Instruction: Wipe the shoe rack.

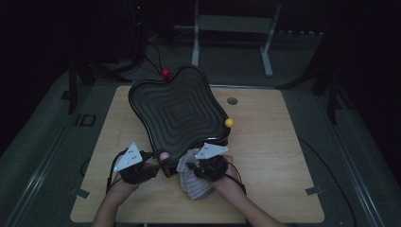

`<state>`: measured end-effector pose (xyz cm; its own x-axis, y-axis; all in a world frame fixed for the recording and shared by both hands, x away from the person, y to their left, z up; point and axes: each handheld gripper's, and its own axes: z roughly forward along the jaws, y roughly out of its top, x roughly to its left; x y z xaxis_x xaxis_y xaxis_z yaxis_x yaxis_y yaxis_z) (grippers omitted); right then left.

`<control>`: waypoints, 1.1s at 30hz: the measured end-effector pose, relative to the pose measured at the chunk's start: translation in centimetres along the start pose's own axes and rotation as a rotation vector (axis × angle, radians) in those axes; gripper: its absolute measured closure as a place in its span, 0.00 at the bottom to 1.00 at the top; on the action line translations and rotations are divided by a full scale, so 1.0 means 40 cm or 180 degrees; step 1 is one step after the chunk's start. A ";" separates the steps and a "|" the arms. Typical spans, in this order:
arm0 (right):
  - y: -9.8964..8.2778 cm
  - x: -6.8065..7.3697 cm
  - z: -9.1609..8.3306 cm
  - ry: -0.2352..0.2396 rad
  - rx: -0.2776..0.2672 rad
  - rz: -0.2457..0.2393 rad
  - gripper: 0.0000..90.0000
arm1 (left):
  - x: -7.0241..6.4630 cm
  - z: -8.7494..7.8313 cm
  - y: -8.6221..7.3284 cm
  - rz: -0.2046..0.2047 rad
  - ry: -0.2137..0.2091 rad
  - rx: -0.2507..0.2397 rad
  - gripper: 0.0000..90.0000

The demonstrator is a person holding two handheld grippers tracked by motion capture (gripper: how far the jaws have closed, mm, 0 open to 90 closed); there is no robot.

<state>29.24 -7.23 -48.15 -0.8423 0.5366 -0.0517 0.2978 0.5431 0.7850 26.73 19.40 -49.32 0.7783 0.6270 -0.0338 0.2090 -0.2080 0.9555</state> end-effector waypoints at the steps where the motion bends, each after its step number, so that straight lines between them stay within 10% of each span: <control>1: -0.003 -0.002 0.004 0.0031 -0.0004 0.0053 0.76 | 0.000 0.000 0.000 0.0007 -0.0001 0.0000 0.67; 20: 0.030 0.089 0.014 0.0310 -0.0006 -0.0187 0.76 | -0.002 -0.001 0.001 0.0015 0.0002 0.0016 0.67; 33: -0.001 0.078 0.012 0.0342 0.0118 -0.0243 0.77 | -0.001 -0.002 -0.001 0.0005 0.0000 -0.0003 0.67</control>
<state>26.81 -5.28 -48.64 -0.9059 0.4214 -0.0425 0.2456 0.6044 0.7578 26.64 19.43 -49.32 0.7785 0.6268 -0.0322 0.2072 -0.2082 0.9559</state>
